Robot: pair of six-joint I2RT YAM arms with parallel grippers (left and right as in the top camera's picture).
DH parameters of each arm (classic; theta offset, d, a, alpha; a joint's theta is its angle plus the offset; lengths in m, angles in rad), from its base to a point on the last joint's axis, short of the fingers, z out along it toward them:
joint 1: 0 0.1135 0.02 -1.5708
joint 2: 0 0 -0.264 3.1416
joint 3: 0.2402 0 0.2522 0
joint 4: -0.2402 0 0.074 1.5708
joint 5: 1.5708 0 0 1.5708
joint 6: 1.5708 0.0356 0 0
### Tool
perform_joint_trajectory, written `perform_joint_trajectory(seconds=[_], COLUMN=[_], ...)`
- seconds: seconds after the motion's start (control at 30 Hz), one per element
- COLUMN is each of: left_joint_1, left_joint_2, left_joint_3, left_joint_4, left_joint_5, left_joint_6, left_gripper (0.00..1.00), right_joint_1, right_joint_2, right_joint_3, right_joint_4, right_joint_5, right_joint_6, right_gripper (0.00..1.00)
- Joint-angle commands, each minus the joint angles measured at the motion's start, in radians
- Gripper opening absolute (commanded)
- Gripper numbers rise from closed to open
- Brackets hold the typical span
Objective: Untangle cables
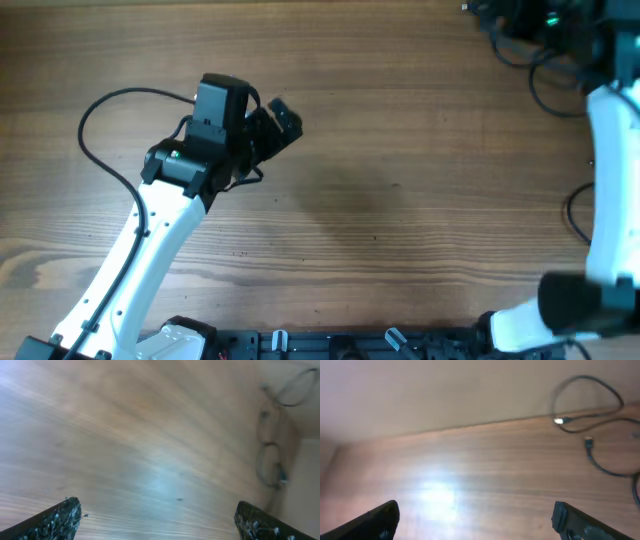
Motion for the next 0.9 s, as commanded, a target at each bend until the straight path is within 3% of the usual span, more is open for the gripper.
perform_joint_trajectory(seconds=[0.0, 0.1, 0.2, 0.6, 0.77, 0.87], left_joint_1=[-0.002, -0.002, -0.002, -0.002, -0.002, -0.002], left_joint_2=[-0.002, -0.002, -0.002, -0.002, -0.002, -0.002], left_joint_3=[0.011, 0.011, 0.011, 0.011, 0.011, 0.011], left_joint_4=[-0.079, -0.082, -0.082, -0.082, -0.082, -0.082], left_joint_5=[-0.111, -0.111, -0.111, -0.111, -0.111, -0.111], left_joint_6=[0.015, 0.015, 0.015, 0.015, 0.016, 0.015], left_gripper=[1.00, 1.00, 1.00, 1.00, 1.00, 1.00], right_joint_1=[0.166, 0.301, 0.361, 0.369, 0.369, 0.369], right_joint_2=[-0.152, -0.235, -0.290, -0.277, -0.275, -0.328], right_joint_3=[0.003, 0.003, 0.003, 0.003, -0.007, -0.101], right_joint_4=[-0.036, -0.050, -0.111, -0.346, -0.346, -0.275], right_joint_5=[0.230, 0.338, 0.312, 0.230, 0.230, 0.239], right_joint_6=[-0.065, -0.064, -0.063, -0.060, -0.064, -0.067], right_gripper=[1.00, 1.00, 1.00, 1.00, 1.00, 1.00])
